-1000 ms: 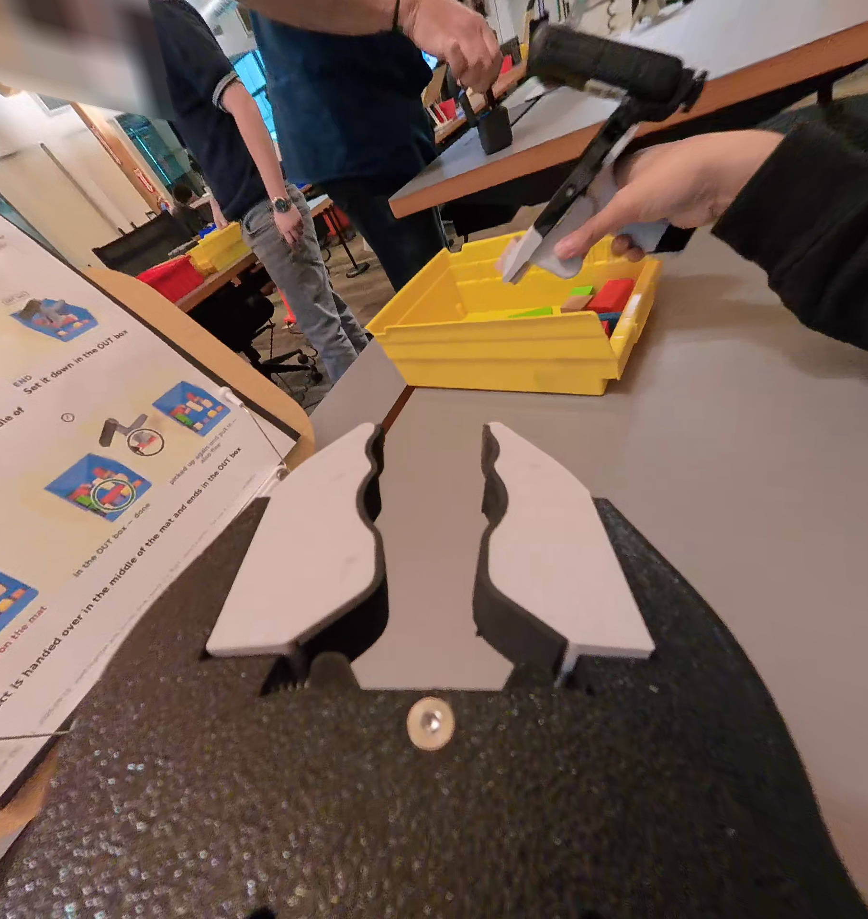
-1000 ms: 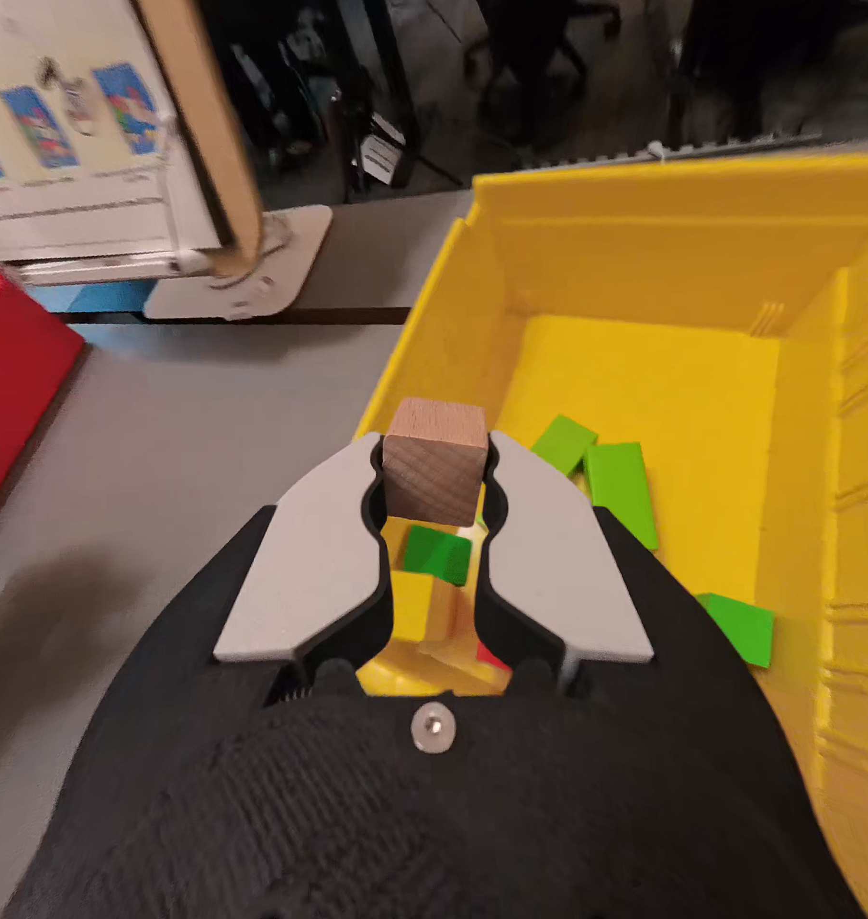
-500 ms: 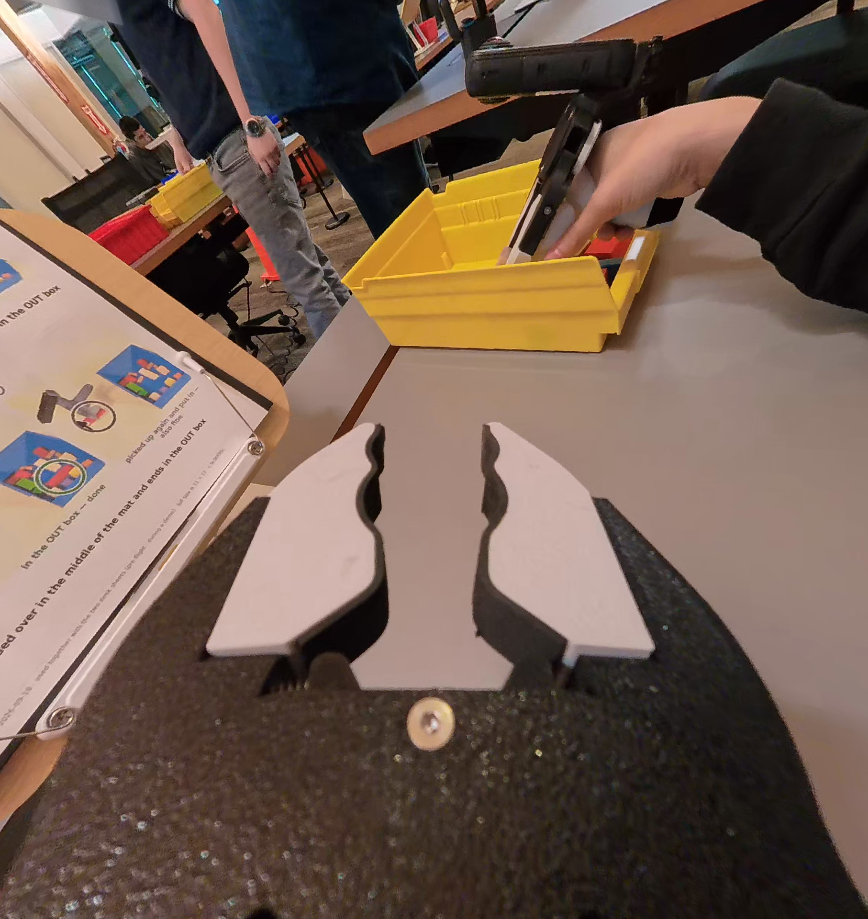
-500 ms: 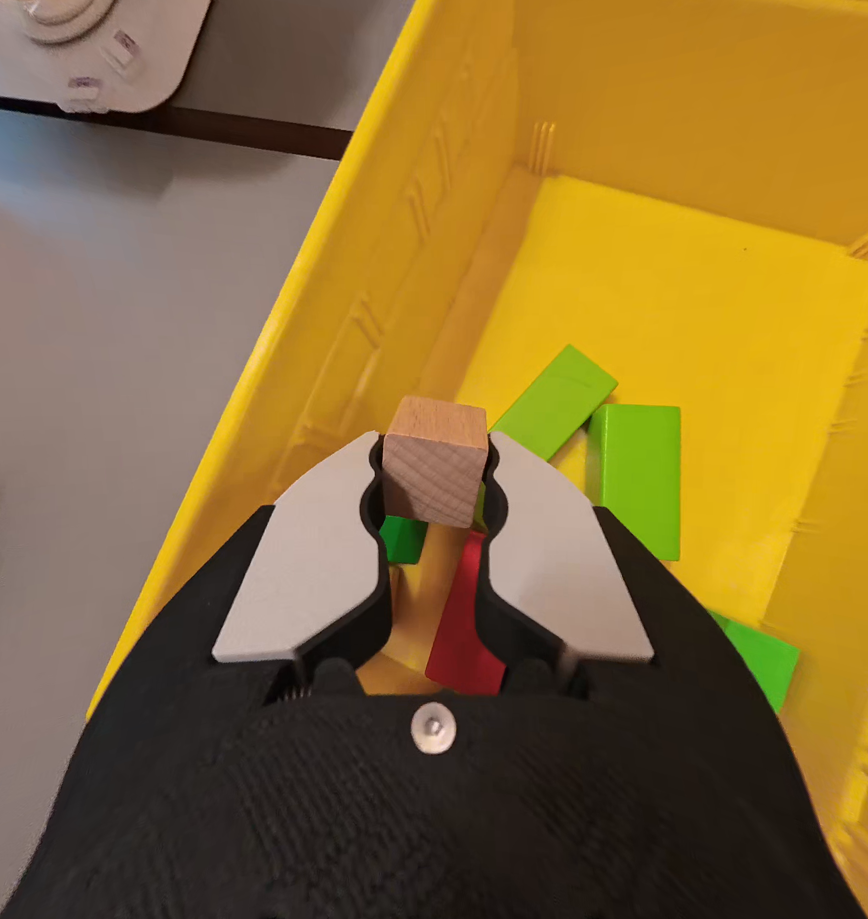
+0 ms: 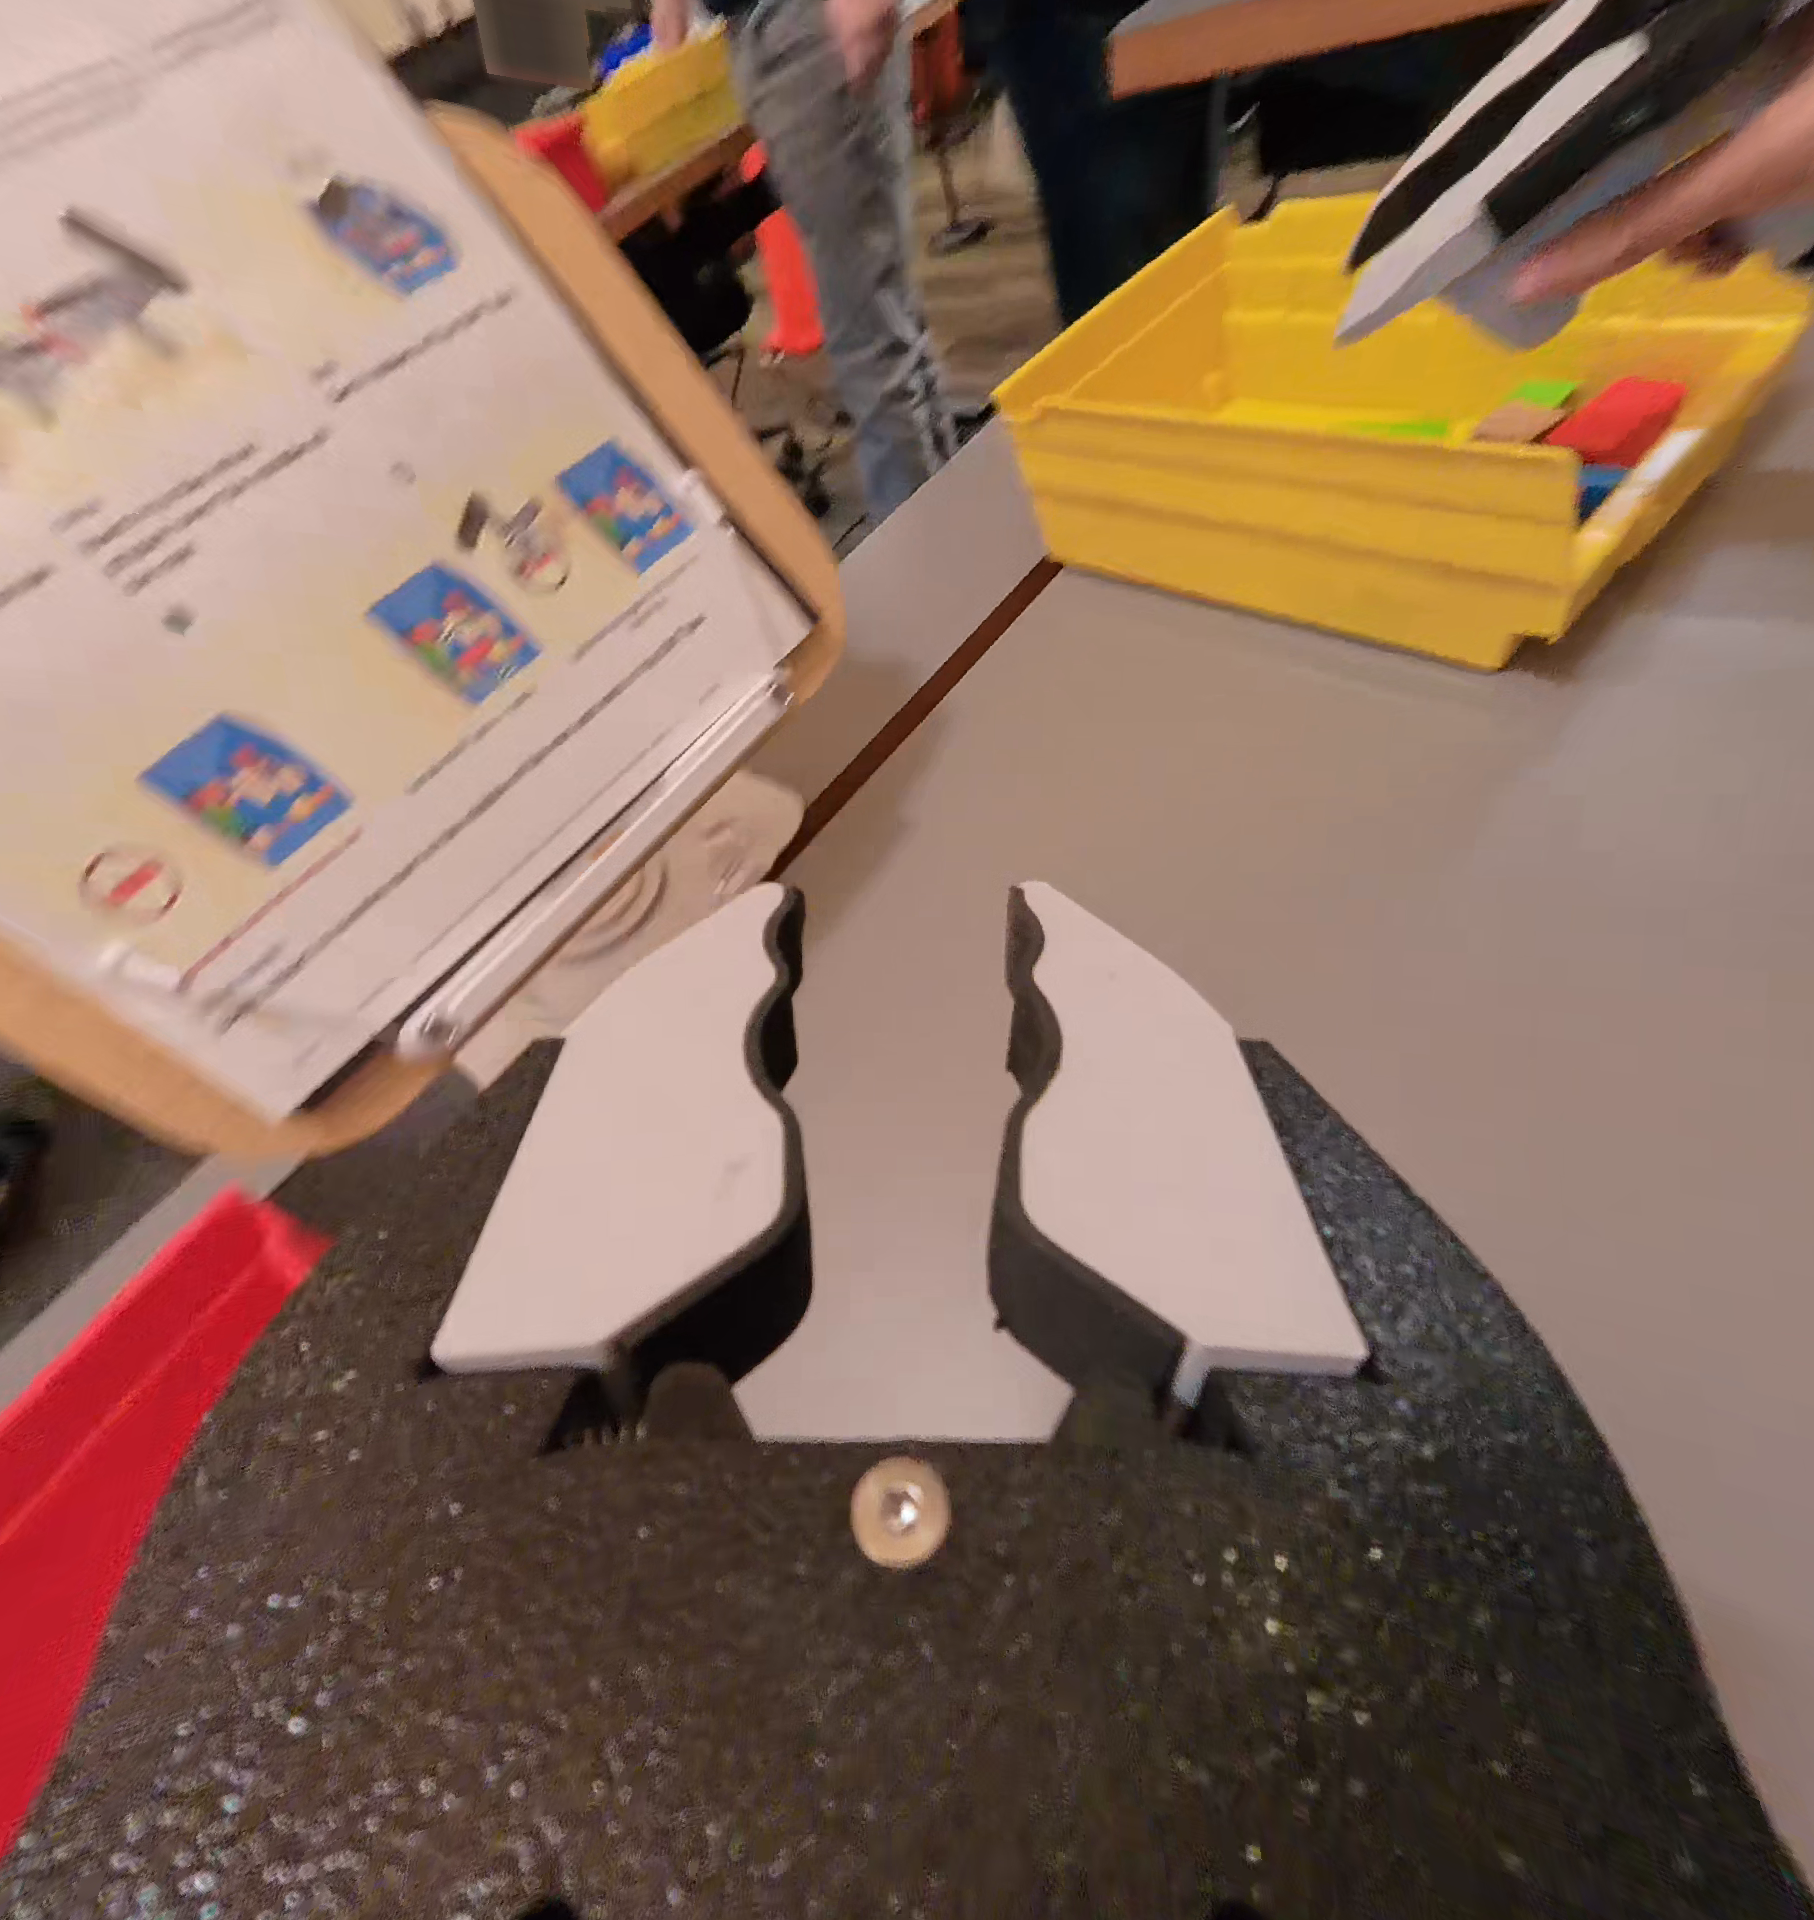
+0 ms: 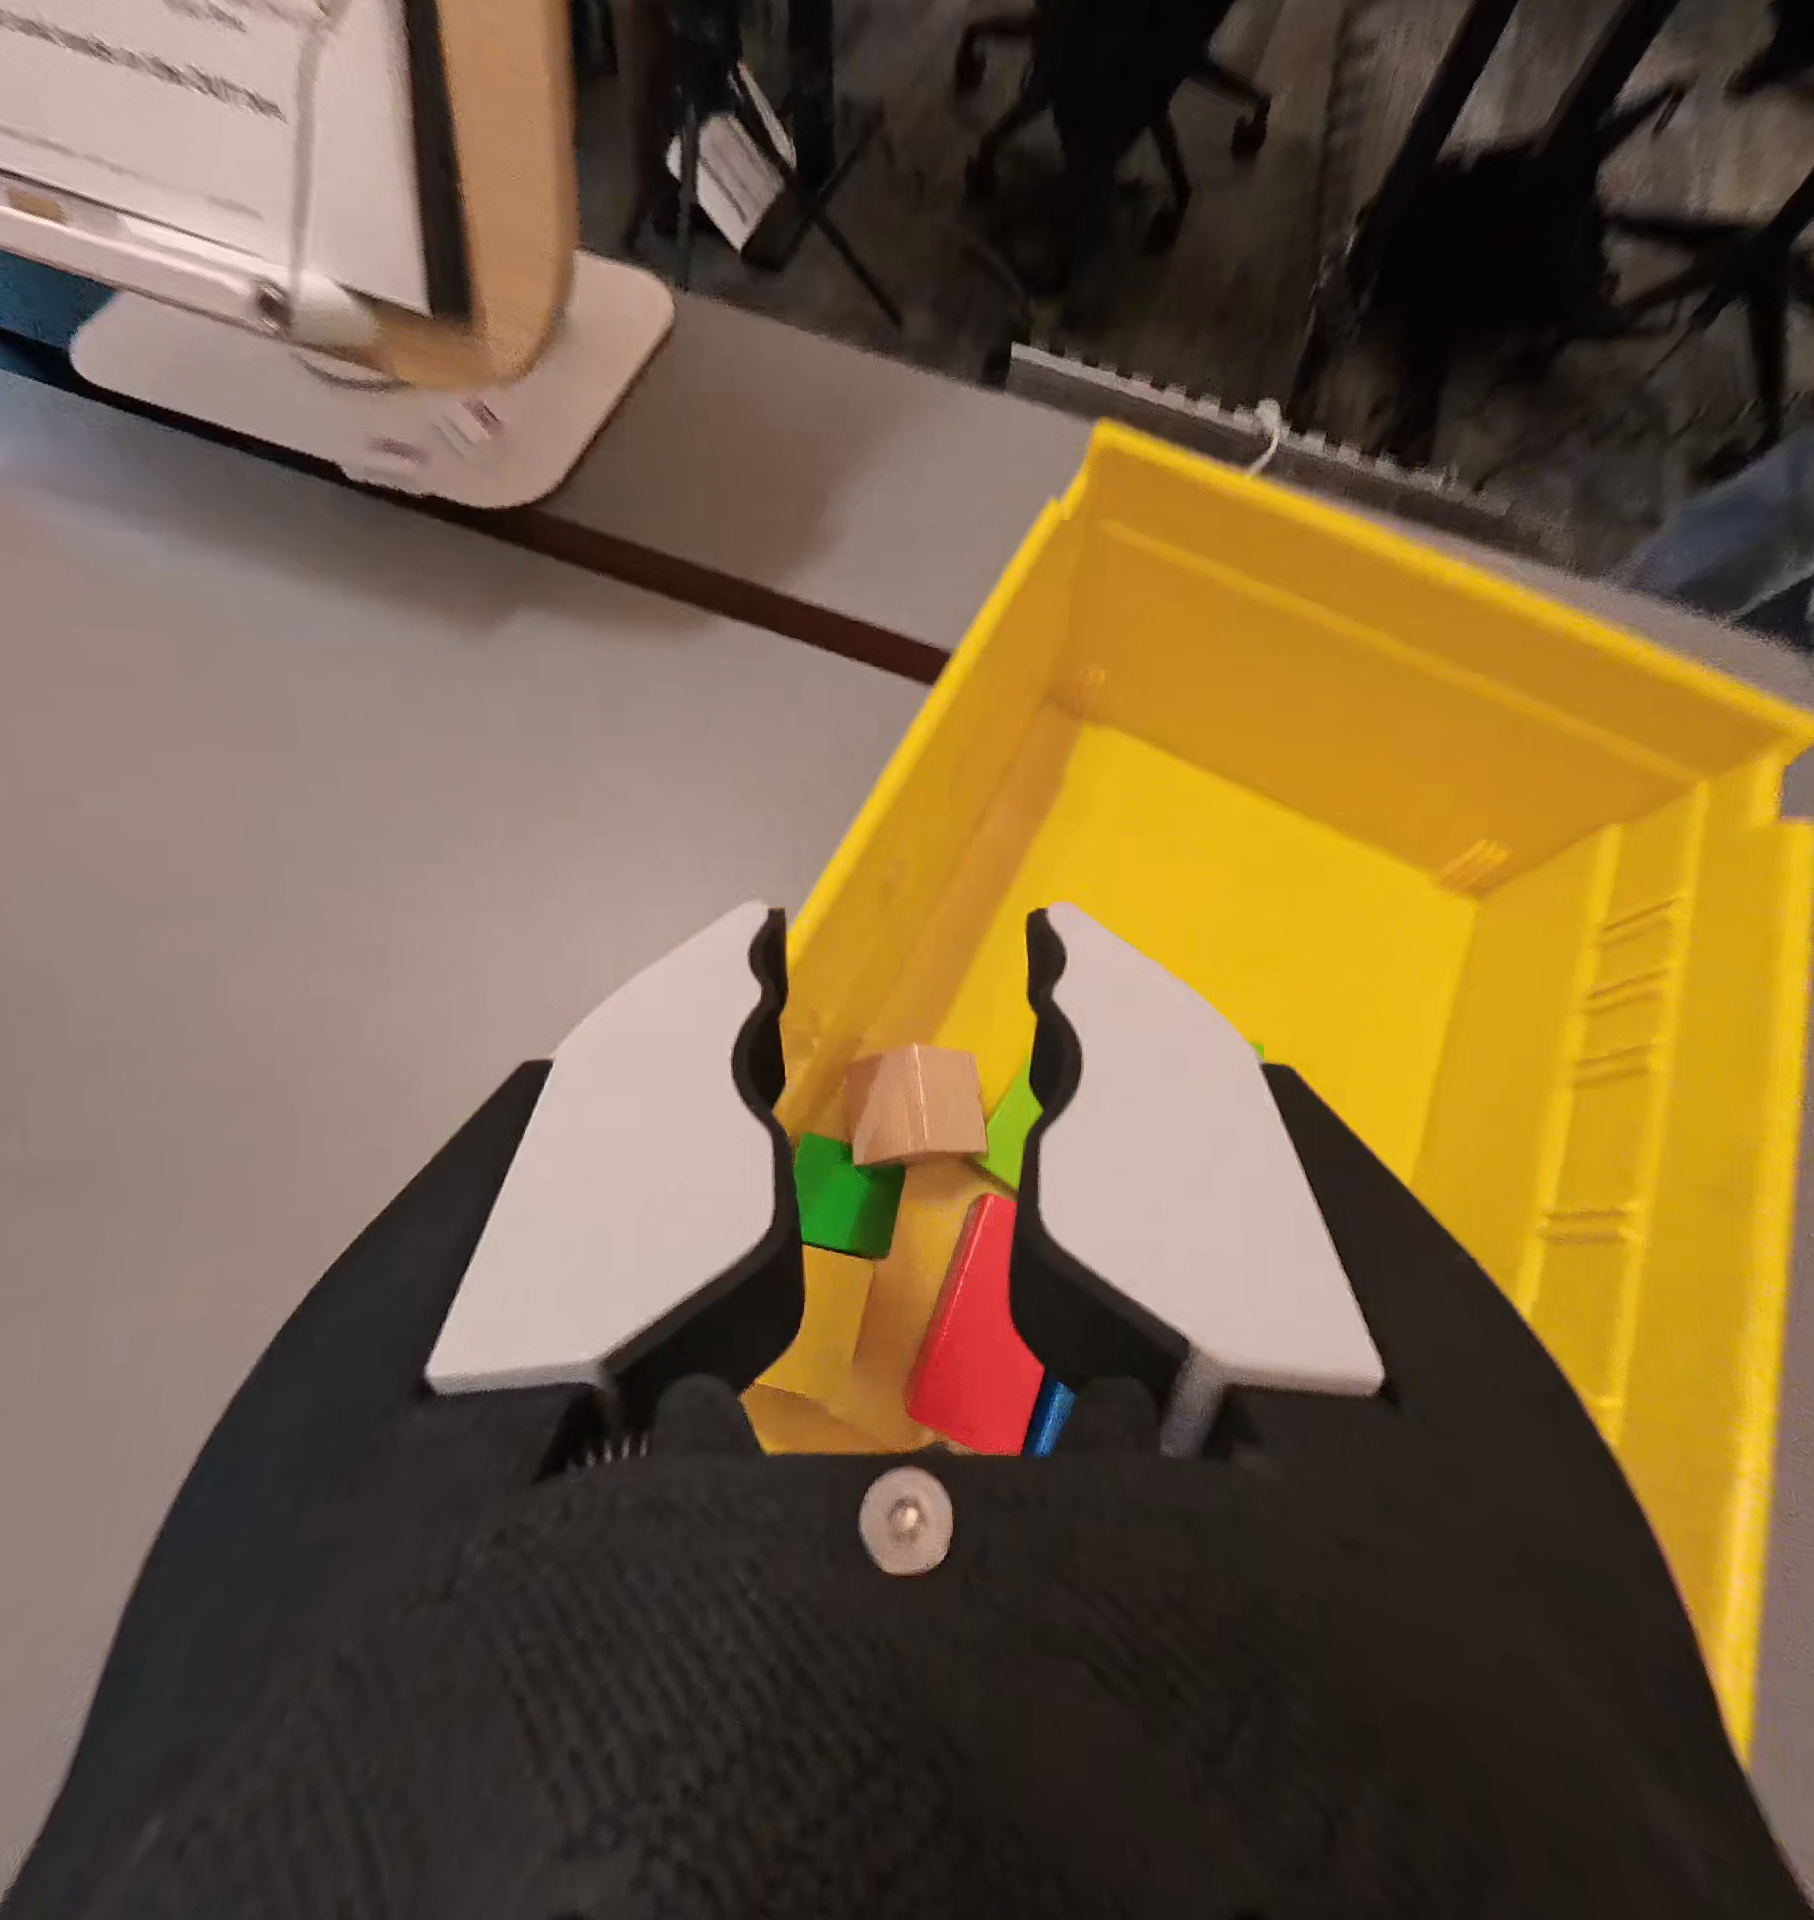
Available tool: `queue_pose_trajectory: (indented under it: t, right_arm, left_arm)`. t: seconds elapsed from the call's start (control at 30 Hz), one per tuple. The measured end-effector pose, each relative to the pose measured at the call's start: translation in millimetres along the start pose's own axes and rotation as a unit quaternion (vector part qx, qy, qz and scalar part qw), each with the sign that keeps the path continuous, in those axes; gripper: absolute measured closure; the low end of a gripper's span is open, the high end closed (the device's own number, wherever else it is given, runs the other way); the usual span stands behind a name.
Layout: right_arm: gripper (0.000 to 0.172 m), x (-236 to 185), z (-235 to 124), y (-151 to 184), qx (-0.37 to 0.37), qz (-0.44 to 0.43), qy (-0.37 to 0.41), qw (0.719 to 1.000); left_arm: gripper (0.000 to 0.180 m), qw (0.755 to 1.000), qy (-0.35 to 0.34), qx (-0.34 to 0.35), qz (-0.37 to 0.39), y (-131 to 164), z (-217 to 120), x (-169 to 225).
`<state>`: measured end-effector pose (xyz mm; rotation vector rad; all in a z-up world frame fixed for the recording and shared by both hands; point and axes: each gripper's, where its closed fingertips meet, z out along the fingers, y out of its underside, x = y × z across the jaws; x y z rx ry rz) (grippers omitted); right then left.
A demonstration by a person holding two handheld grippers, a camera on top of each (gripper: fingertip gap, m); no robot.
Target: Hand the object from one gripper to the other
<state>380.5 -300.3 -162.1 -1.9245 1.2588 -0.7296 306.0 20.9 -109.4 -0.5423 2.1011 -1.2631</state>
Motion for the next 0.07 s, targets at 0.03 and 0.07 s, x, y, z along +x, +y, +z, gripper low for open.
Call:
queue_pose_trajectory:
  t: [0.03, 0.07]
  right_arm:
    - [0.127, -3, -5, -6, 0.012, -0.014, 0.005, 1.0]
    - [0.129, -4, -9, -12, 0.024, -0.028, 0.011, 0.999]
  left_arm:
    - [0.144, 1.0, -0.009, -0.016, -0.008, 8, -11, -7]
    - [0.144, 0.999, -0.012, -0.036, -0.01, 19, -22, -12]
